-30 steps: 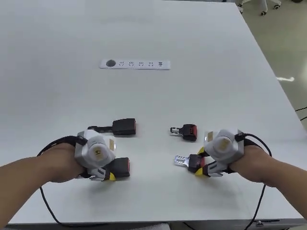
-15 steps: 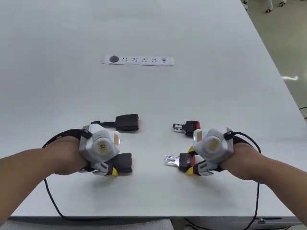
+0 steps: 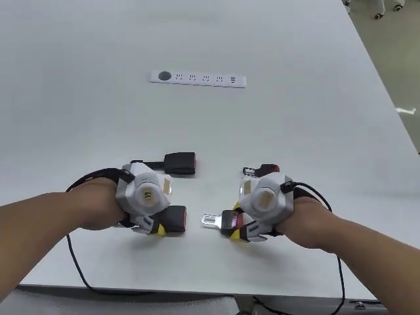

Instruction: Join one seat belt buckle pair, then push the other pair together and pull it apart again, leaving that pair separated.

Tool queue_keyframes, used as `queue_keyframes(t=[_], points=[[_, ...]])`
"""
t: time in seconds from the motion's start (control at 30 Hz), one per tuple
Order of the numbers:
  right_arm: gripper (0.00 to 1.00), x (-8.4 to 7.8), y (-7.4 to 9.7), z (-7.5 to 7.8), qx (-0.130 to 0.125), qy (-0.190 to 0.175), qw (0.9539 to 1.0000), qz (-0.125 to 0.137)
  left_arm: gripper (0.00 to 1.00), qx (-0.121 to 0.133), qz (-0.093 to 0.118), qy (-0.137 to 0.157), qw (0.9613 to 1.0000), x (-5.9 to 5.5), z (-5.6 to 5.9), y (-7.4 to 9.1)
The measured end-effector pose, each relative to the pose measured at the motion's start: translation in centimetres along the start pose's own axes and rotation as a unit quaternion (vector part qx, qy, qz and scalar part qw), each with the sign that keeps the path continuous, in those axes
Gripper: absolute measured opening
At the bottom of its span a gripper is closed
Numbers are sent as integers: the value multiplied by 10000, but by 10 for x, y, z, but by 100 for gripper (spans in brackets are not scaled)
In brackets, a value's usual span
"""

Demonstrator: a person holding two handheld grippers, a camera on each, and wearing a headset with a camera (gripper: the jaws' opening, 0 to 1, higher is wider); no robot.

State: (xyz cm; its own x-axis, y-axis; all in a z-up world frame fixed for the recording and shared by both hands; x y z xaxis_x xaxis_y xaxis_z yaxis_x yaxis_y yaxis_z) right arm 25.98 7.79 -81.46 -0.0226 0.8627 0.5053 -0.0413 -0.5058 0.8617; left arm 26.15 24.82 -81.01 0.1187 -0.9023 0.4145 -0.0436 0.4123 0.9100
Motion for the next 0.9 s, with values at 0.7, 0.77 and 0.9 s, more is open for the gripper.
queue_keyframes(t=[0.7,0.77,0.9], points=[[35,24,-13,-1,1,256,9996,82,33,-53,-169,-96,9998,3,1,-1],[35,27,-15,-2,18,254,9996,136,33,-54,-192,-76,9998,3,1,-1],[35,34,-20,-2,20,289,9993,240,33,-74,-228,-109,9997,3,0,-1]])
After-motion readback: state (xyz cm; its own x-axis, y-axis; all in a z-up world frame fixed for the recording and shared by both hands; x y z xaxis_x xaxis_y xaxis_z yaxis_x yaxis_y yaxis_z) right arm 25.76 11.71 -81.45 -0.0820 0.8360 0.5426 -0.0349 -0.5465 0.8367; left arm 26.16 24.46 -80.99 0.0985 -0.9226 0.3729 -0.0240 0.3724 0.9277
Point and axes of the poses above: the centre of the closed fingertips' face, and the gripper's own axes: y roughly backward along the fingers, z roughly to its right, x roughly out of its top, the point moved 6 cm from there along y, roughly backward along the fingers, and after that the axes turned 5 degrees about y, right-handed, at the moved point
